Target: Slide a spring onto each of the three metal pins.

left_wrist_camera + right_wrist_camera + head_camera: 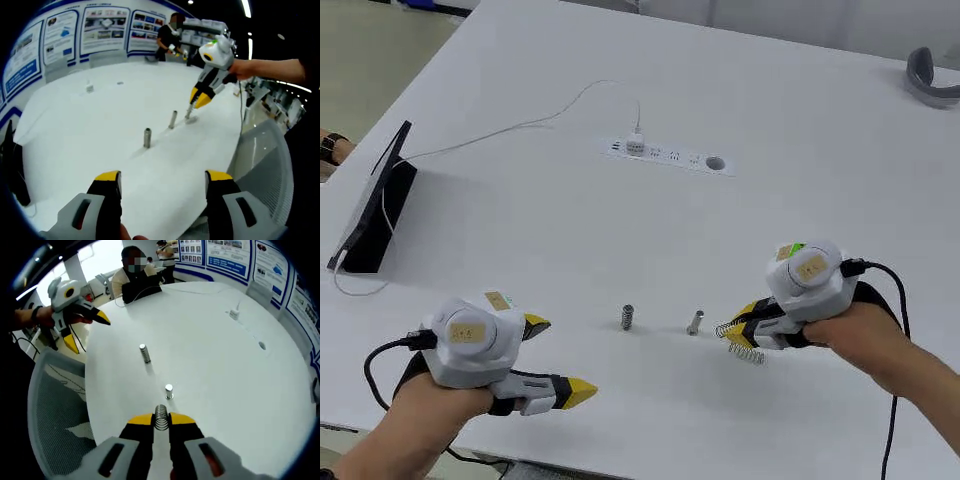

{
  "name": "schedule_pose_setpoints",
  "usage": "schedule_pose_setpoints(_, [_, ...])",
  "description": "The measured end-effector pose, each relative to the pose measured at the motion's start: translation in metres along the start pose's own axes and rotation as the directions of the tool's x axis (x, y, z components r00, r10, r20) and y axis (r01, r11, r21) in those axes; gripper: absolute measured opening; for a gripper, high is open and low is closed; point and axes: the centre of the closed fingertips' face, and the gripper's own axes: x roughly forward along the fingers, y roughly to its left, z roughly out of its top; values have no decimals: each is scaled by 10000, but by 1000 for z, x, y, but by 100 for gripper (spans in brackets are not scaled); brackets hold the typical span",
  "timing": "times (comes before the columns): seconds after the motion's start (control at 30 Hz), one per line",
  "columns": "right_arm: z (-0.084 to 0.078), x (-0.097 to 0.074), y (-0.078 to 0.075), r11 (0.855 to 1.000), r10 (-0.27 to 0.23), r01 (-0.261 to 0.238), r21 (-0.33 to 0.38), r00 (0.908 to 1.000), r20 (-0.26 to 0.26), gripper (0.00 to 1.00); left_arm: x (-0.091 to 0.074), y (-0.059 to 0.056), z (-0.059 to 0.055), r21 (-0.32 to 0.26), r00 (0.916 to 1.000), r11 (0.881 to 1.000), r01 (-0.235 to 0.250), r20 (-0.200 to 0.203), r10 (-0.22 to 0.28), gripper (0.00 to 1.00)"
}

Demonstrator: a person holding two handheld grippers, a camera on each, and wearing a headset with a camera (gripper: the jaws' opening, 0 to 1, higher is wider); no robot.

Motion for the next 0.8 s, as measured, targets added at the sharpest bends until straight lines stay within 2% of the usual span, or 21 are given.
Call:
schedule_pose_setpoints(0.5, [16, 11, -11, 9987, -89, 65, -509, 9989, -465, 13, -5, 3, -6, -155, 10000, 9998, -83, -7, 83, 69])
schedule_pose_setpoints(0.8, [24, 17, -10, 9975, -6, -38, -705, 9981, -623, 13, -4, 3, -8, -260, 10000, 9996, -85, 29, 86, 69])
